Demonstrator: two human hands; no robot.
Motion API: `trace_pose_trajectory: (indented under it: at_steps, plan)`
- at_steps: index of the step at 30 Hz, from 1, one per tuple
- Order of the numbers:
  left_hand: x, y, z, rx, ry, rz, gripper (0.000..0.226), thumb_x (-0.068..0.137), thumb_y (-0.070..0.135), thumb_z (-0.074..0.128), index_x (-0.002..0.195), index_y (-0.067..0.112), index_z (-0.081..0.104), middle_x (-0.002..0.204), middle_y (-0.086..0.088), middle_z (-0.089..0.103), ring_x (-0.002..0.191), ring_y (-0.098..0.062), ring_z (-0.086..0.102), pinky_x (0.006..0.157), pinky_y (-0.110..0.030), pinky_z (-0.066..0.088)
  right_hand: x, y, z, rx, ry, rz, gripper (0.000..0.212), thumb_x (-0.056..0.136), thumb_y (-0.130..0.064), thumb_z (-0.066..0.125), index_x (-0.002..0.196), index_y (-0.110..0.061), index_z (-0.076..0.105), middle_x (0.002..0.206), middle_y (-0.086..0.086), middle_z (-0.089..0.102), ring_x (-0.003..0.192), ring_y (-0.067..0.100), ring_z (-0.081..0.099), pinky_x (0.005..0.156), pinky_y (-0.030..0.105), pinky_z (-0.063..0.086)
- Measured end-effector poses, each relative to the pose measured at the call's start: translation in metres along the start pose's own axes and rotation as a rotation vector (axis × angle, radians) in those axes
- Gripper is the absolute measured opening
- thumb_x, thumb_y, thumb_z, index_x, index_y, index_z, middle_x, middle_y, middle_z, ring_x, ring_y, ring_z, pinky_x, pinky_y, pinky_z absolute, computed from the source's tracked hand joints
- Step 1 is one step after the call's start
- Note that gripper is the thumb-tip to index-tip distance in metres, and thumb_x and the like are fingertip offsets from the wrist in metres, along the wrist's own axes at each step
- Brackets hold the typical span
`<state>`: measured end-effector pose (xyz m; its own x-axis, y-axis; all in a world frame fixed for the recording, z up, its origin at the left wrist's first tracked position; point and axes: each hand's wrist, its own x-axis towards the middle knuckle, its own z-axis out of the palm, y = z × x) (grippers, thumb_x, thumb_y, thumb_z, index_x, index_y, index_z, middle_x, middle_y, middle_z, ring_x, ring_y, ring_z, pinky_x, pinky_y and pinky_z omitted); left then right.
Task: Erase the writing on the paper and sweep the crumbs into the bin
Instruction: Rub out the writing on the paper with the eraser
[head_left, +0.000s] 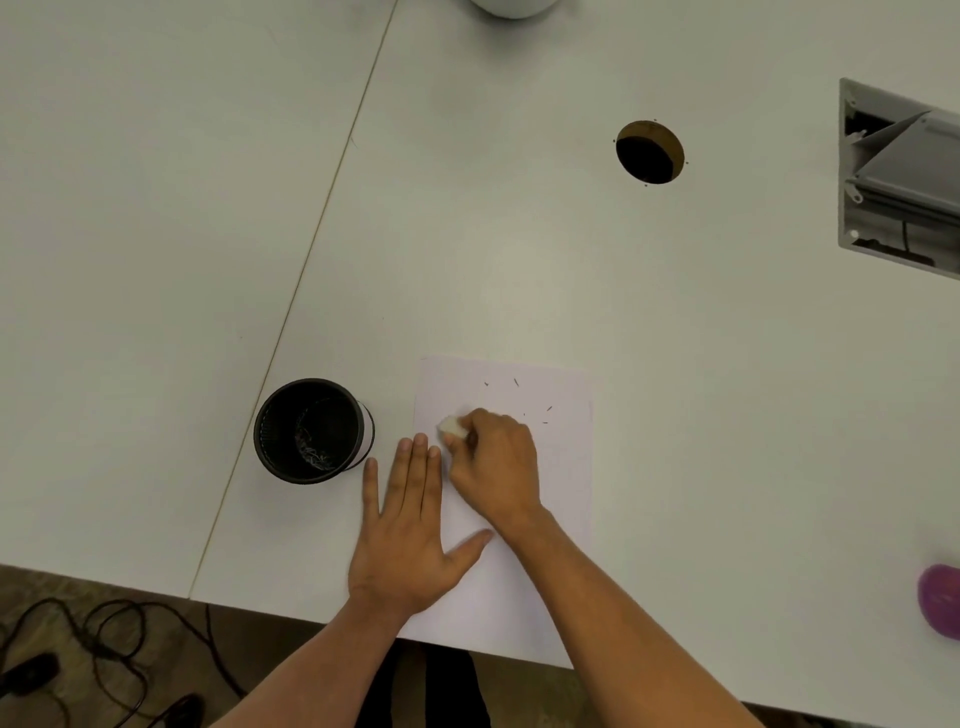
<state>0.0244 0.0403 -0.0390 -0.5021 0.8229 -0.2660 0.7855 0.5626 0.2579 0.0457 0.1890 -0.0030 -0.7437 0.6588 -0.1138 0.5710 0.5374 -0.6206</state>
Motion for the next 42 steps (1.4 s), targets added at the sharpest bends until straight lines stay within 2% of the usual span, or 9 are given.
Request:
trace_pose_trajectory:
  at_steps: [8, 15, 21, 23, 28, 32, 37, 40, 42]
  plan:
    - [0.000, 0.000, 0.000, -0.003, 0.023, 0.004, 0.106, 0.087, 0.079, 0.035, 0.155, 0.001, 0.016, 0.164, -0.017, 0.014, 0.153, -0.030, 0.011, 0.119, -0.062, 0.014, 0.043, 0.002, -0.010, 0.009, 0.100, 0.178, 0.020, 0.087, -0.025, 0.061, 0.085, -0.006, 0.066, 0.074, 0.007, 0.069, 0.064, 0.021, 0.061, 0.063, 0.035, 0.052]
    - [0.000, 0.000, -0.001, 0.011, 0.016, 0.012, 0.102, 0.090, 0.078, 0.026, 0.153, -0.002, 0.018, 0.163, -0.020, 0.015, 0.152, -0.032, 0.012, 0.118, -0.065, 0.016, -0.015, 0.002, -0.005, 0.017, 0.013, 0.035, 0.016, 0.087, -0.023, 0.065, 0.080, -0.008, 0.068, 0.067, 0.005, 0.068, 0.058, 0.018, 0.059, 0.058, 0.031, 0.050]
    - [0.000, 0.000, 0.000, 0.028, 0.007, -0.006, 0.105, 0.087, 0.079, 0.031, 0.156, 0.002, 0.009, 0.165, -0.016, 0.008, 0.153, -0.030, 0.006, 0.120, -0.063, 0.012, 0.025, 0.016, -0.020, 0.018, 0.108, 0.211, 0.018, 0.087, -0.024, 0.064, 0.085, -0.007, 0.066, 0.071, 0.004, 0.067, 0.060, 0.016, 0.057, 0.058, 0.027, 0.045]
    - [-0.001, 0.000, 0.001, 0.031, -0.001, 0.001, 0.105, 0.088, 0.079, 0.030, 0.155, 0.001, 0.011, 0.165, -0.017, 0.008, 0.153, -0.030, 0.006, 0.120, -0.062, 0.011, 0.007, 0.008, -0.017, 0.058, 0.127, 0.205, 0.018, 0.088, -0.024, 0.064, 0.083, -0.007, 0.066, 0.069, 0.004, 0.067, 0.060, 0.016, 0.057, 0.060, 0.028, 0.047]
    - [0.000, -0.001, 0.000, 0.038, -0.027, 0.001, 0.093, 0.090, 0.064, 0.028, 0.154, -0.002, 0.017, 0.164, -0.020, 0.008, 0.153, -0.032, 0.007, 0.117, -0.065, 0.017, -0.065, -0.001, -0.001, 0.097, -0.018, 0.143, 0.013, 0.086, -0.025, 0.065, 0.085, -0.013, 0.069, 0.071, 0.000, 0.068, 0.063, 0.010, 0.056, 0.062, 0.022, 0.045]
    - [-0.001, 0.001, -0.003, 0.037, -0.024, -0.008, 0.102, 0.090, 0.077, 0.023, 0.155, 0.001, 0.008, 0.166, -0.017, 0.004, 0.154, -0.029, 0.002, 0.120, -0.061, 0.009, -0.045, 0.027, -0.018, 0.027, 0.103, 0.232, 0.015, 0.085, -0.024, 0.066, 0.090, -0.011, 0.069, 0.074, 0.000, 0.069, 0.065, 0.014, 0.060, 0.061, 0.021, 0.040]
    - [-0.001, 0.001, -0.003, 0.039, -0.023, -0.019, 0.104, 0.088, 0.079, 0.025, 0.156, 0.002, 0.007, 0.166, -0.015, 0.003, 0.154, -0.029, 0.001, 0.120, -0.061, 0.008, -0.023, 0.037, -0.036, 0.074, 0.193, 0.361, 0.016, 0.087, -0.025, 0.064, 0.088, -0.009, 0.066, 0.071, 0.001, 0.066, 0.061, 0.014, 0.057, 0.061, 0.028, 0.048]
    - [-0.002, 0.000, -0.002, 0.033, -0.042, -0.015, 0.100, 0.090, 0.075, 0.020, 0.155, 0.001, 0.008, 0.166, -0.017, 0.003, 0.154, -0.029, 0.001, 0.120, -0.062, 0.009, -0.053, 0.017, -0.020, 0.077, 0.082, 0.211, 0.015, 0.088, -0.026, 0.065, 0.085, -0.011, 0.068, 0.072, 0.000, 0.067, 0.061, 0.010, 0.052, 0.059, 0.021, 0.038]
    - [-0.001, 0.000, -0.002, 0.026, -0.049, -0.019, 0.092, 0.093, 0.068, 0.018, 0.155, 0.000, 0.011, 0.165, -0.017, 0.004, 0.153, -0.029, 0.003, 0.118, -0.064, 0.015, -0.078, 0.008, -0.007, 0.087, -0.039, 0.149, 0.017, 0.088, -0.030, 0.064, 0.088, -0.013, 0.069, 0.076, -0.001, 0.068, 0.066, 0.010, 0.056, 0.065, 0.022, 0.043]
